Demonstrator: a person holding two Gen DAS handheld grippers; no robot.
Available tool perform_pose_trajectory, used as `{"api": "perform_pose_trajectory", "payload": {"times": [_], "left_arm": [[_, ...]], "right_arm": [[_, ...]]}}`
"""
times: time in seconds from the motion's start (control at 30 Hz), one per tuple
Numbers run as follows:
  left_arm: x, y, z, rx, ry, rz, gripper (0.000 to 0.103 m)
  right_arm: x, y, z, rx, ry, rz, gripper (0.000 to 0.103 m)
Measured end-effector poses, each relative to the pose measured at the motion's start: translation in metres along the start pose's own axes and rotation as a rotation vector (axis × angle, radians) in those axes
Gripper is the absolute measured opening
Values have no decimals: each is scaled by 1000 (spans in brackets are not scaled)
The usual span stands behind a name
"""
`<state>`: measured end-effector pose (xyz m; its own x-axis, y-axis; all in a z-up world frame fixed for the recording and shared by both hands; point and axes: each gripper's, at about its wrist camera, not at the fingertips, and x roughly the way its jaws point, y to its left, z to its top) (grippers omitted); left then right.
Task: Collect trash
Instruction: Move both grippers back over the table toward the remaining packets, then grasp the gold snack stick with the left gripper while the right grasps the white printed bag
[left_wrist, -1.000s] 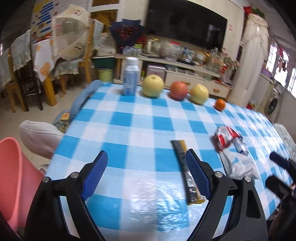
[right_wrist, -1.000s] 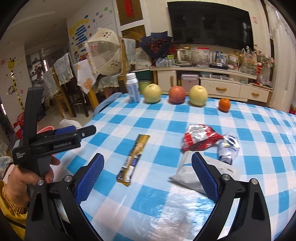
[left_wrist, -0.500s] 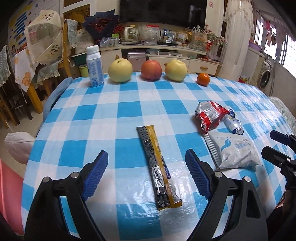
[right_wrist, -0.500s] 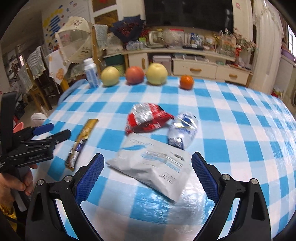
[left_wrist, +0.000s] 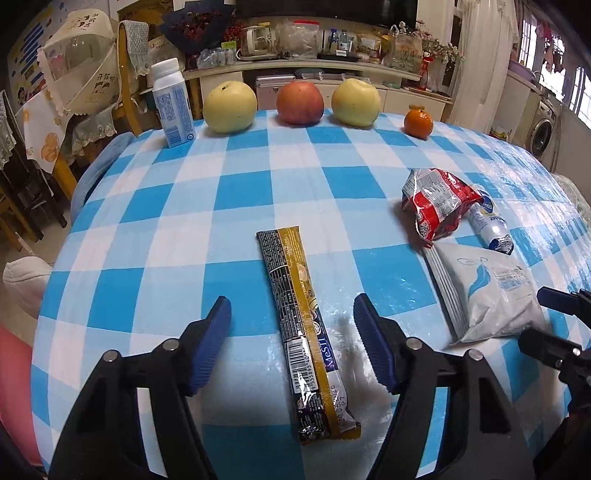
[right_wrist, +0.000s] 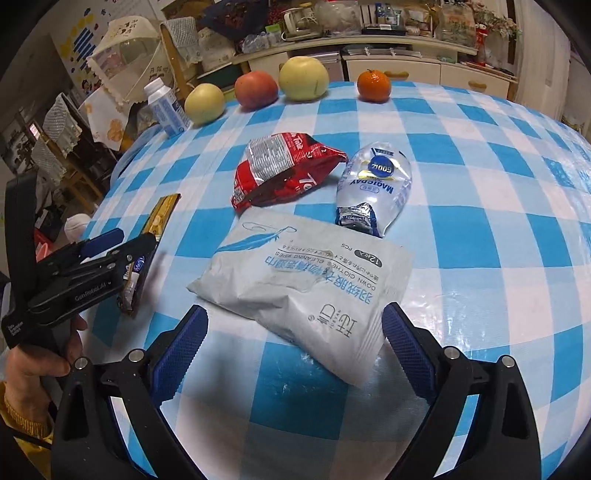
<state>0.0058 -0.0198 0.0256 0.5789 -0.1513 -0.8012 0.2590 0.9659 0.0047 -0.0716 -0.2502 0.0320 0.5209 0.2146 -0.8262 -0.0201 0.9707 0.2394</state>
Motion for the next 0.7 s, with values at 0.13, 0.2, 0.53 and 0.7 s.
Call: {"api": "perform_pose_trajectory", "payload": {"times": [0.13,0.2,0.53,0.7], "left_arm": [[7,0,1,-1,25,11,59],[12,2,2,-14,39,10,57],[14,15,1,-35,48,32,53],[15,15,1,-28,46,35,53]], "right_arm": [[3,2,-1,3,10,24,94],[3,7,0,-4,15,68,94],[-7,28,7,-14,-22,241,94],[2,24,20,-38,-46,119,94]]}}
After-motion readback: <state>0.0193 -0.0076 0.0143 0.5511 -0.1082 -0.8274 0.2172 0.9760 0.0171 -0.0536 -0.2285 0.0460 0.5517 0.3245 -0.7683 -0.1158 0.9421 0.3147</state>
